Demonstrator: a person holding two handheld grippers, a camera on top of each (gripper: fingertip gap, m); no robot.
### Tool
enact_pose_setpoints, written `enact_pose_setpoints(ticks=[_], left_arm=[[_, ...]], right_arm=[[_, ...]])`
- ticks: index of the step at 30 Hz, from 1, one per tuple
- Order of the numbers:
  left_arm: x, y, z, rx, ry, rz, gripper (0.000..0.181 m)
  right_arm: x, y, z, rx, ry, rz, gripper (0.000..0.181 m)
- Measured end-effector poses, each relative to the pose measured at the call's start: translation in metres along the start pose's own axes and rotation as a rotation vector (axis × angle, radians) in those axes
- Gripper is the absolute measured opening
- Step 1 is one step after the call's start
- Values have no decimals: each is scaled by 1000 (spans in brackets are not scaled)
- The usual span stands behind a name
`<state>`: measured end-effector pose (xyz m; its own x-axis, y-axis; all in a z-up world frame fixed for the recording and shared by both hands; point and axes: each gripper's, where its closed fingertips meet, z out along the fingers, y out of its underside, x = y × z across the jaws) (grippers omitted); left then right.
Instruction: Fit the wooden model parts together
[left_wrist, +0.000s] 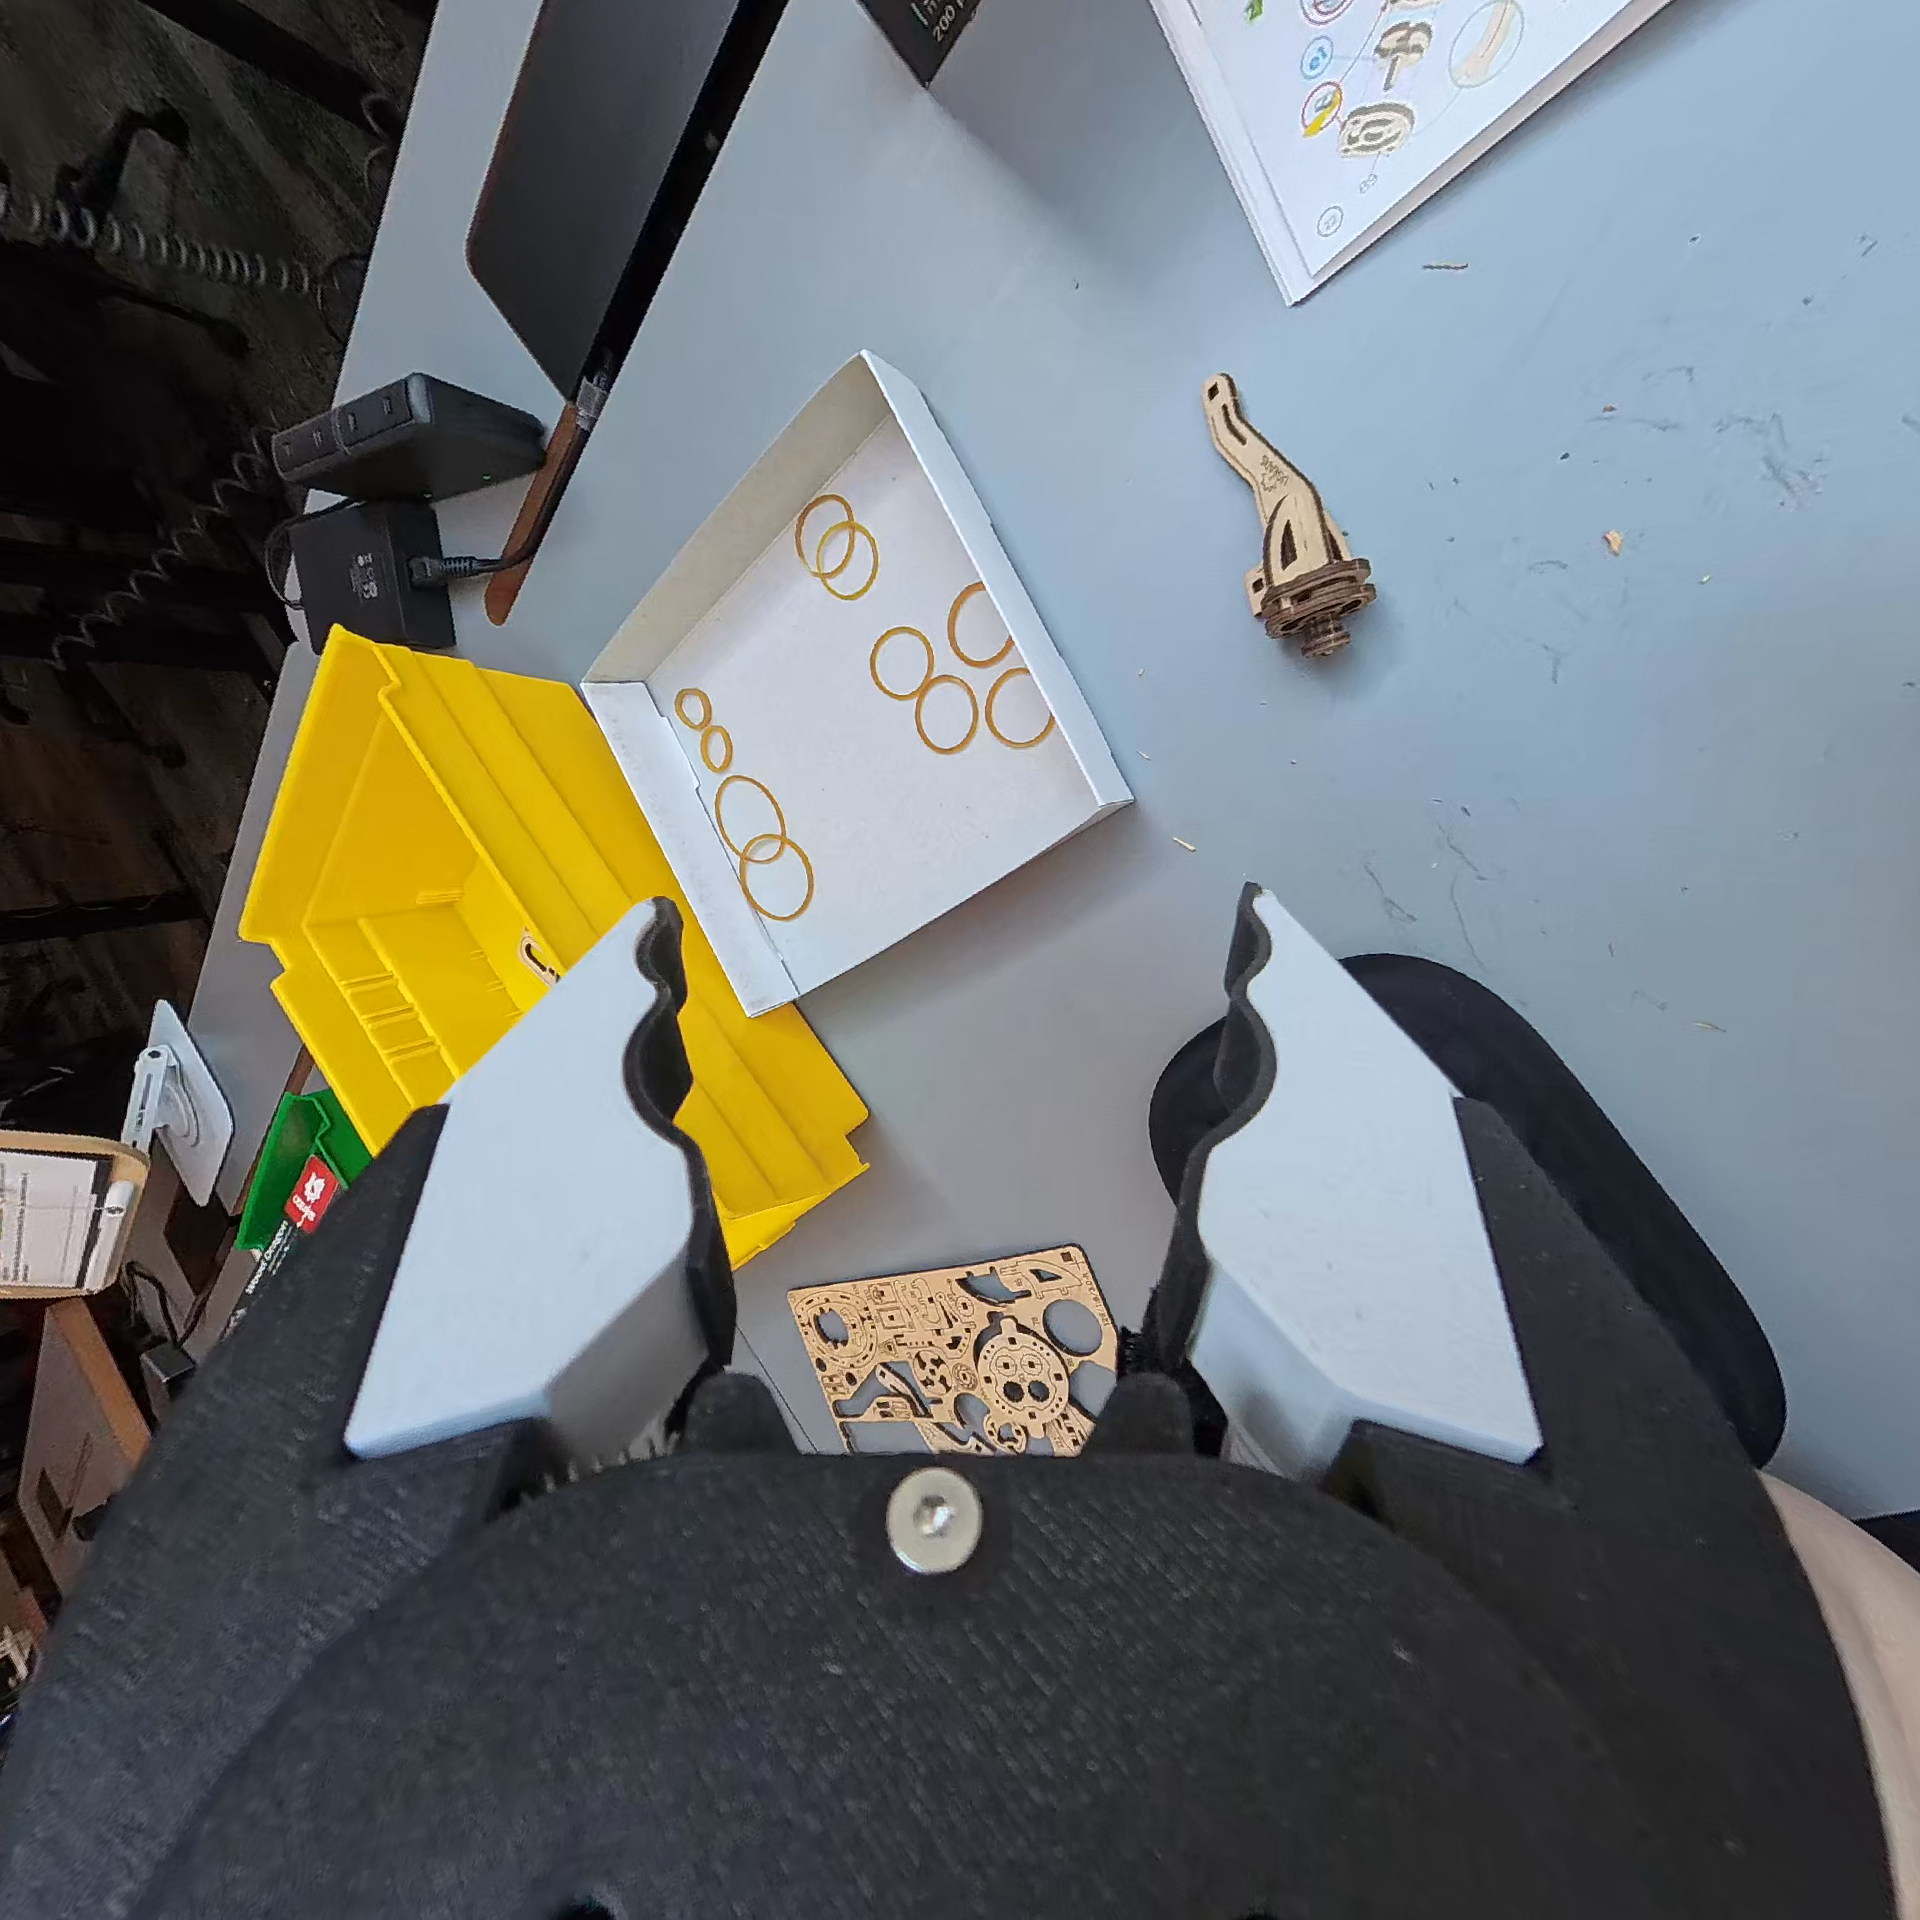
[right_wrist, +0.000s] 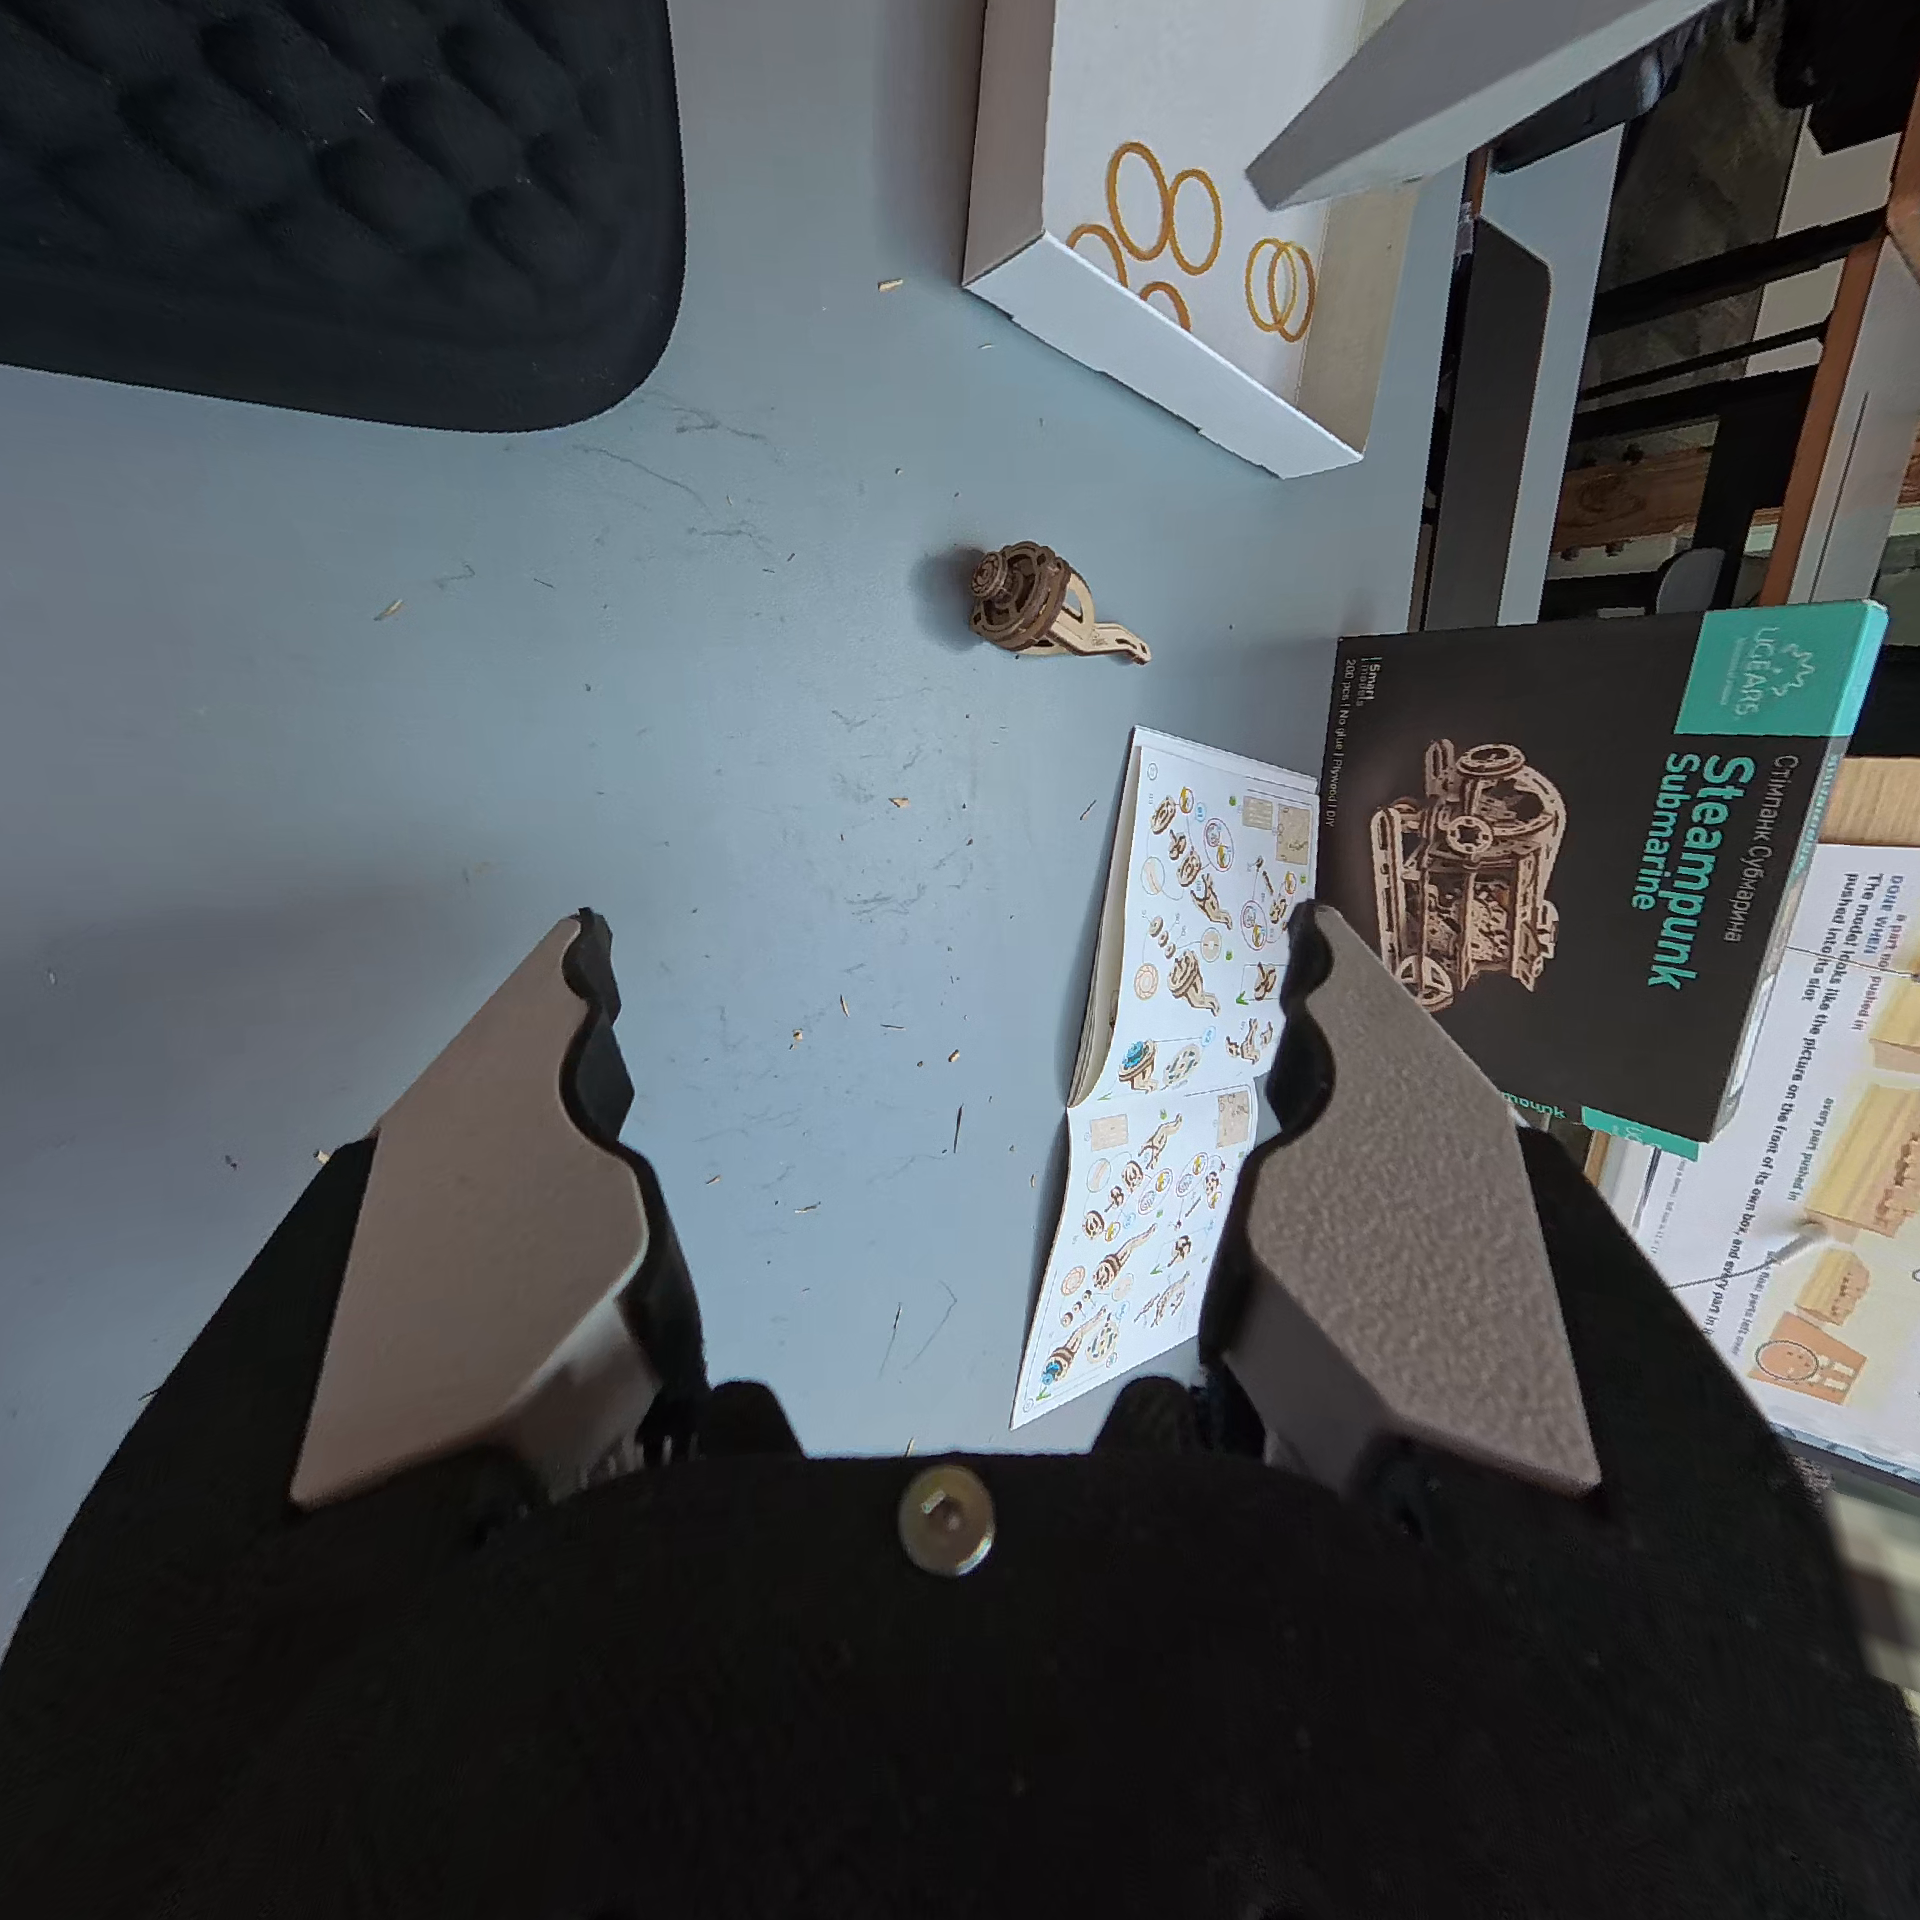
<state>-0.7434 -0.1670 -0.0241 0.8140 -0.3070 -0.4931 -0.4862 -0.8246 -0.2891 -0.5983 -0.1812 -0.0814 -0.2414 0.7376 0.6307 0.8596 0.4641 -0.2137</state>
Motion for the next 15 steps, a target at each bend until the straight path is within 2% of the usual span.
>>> enact_pose_setpoints(ticks=[15], left_arm=[[-5, 0, 2, -10, -21, -25, 105]], right_arm=[[9, 6, 7, -14, 5, 33, 126]])
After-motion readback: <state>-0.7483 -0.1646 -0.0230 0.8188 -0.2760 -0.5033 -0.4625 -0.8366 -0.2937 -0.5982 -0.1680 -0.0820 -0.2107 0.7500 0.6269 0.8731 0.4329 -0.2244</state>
